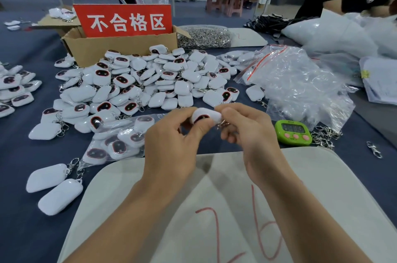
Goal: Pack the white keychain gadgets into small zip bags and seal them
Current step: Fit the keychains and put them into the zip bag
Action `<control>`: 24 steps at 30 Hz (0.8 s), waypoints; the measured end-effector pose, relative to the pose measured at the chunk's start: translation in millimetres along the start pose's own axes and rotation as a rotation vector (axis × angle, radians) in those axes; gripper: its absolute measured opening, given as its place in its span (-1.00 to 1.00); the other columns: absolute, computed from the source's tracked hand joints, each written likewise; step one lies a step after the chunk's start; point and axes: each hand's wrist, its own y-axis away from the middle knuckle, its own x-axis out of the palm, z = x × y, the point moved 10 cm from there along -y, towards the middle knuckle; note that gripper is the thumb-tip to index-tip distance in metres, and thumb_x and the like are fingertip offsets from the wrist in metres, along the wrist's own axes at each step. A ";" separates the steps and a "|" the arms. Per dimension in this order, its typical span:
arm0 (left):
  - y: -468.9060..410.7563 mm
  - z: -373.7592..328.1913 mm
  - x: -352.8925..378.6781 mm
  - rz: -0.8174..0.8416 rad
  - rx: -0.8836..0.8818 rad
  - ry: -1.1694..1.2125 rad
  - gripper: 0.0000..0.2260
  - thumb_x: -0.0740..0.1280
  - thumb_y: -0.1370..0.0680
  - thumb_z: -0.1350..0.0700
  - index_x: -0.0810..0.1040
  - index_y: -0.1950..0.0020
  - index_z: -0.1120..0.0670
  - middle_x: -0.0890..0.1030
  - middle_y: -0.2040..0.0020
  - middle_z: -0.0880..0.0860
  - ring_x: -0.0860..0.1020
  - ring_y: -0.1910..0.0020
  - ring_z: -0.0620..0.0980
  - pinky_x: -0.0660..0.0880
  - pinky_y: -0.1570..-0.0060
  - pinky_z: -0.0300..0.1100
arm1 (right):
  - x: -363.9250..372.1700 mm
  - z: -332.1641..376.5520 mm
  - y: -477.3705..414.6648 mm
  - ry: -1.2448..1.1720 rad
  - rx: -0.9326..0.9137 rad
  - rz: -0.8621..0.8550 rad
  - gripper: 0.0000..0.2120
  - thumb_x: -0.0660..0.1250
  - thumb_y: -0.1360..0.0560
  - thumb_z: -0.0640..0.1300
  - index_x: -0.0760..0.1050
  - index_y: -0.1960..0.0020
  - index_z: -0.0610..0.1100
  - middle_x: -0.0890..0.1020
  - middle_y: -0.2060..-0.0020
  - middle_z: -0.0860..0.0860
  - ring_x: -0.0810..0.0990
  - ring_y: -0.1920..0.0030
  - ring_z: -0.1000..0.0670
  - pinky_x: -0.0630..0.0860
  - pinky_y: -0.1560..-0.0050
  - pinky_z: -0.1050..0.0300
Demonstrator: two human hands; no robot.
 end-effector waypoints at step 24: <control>-1.8 -22.6 -11.5 0.057 0.166 -0.291 -0.58 0.24 -0.63 0.22 0.50 -0.48 -0.03 0.45 0.20 -0.16 0.40 0.14 -0.11 0.31 0.07 -0.24 | 30.1 -2.7 10.8 0.199 -0.045 0.100 -0.92 0.47 -0.47 -0.10 0.72 0.18 0.01 0.69 0.42 -0.02 0.53 0.48 0.08 0.45 0.41 0.29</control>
